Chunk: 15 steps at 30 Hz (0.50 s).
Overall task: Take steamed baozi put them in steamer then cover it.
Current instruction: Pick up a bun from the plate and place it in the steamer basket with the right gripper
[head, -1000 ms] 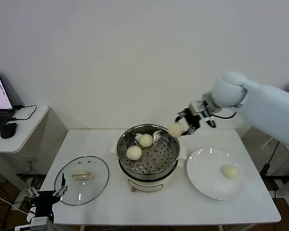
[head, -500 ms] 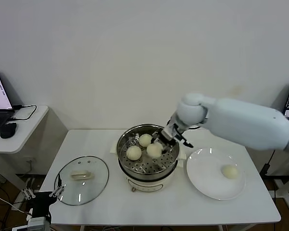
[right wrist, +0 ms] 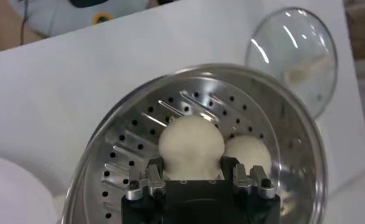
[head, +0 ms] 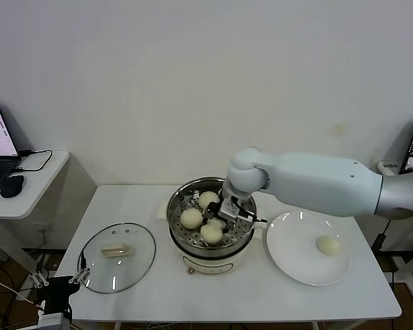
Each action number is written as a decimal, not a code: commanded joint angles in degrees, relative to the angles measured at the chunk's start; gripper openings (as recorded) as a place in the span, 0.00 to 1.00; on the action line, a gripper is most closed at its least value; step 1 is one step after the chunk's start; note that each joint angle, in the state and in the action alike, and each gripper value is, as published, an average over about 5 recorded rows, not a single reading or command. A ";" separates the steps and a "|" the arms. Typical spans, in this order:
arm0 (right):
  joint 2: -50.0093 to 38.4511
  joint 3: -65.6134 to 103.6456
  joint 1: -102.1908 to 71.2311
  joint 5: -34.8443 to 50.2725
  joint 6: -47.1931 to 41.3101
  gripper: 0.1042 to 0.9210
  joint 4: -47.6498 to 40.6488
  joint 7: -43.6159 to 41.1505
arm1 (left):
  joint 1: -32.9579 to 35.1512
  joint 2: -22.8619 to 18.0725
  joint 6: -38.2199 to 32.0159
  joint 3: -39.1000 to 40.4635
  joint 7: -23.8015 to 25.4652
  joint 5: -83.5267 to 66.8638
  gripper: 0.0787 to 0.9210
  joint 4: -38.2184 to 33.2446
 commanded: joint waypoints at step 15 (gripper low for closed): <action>-3.49 3.22 2.29 -0.88 1.71 0.88 -1.46 -0.91 | -0.40 0.41 0.04 0.25 0.10 0.05 0.88 -0.33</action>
